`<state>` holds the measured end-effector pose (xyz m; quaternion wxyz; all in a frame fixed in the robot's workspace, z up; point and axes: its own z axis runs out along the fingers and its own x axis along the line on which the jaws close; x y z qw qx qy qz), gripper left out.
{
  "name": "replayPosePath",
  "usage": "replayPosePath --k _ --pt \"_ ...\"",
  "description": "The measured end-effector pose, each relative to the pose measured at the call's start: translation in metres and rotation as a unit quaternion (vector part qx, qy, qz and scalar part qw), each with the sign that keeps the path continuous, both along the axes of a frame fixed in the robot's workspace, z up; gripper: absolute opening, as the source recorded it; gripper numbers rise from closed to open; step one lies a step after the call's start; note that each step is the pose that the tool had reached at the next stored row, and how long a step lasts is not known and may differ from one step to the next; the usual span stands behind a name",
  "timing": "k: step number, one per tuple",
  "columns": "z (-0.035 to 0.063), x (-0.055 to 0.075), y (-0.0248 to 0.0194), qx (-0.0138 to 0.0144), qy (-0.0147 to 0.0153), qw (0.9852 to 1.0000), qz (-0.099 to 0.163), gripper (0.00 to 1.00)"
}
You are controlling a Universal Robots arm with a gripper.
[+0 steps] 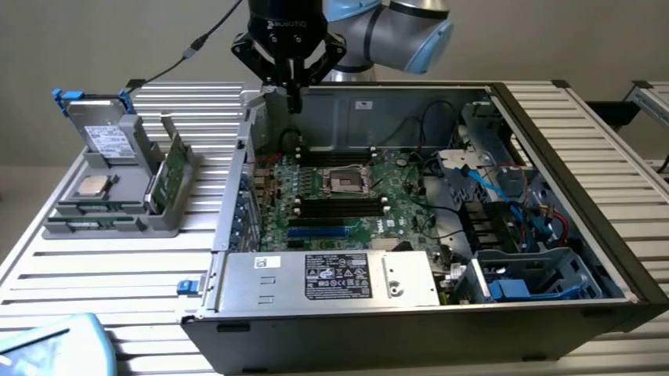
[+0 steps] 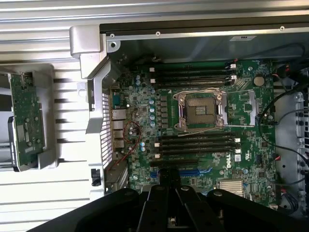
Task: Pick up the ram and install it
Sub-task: 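Reach for the ram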
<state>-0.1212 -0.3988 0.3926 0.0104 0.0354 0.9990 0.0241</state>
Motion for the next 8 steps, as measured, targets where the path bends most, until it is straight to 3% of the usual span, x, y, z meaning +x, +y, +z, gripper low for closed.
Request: replayPosePath --k 2,8 --pt "0.0002 -0.003 0.0002 0.0000 0.0001 1.0000 0.000 0.11" --pt "-0.0001 -0.030 0.0025 0.0013 0.0005 1.0000 0.000 0.11"
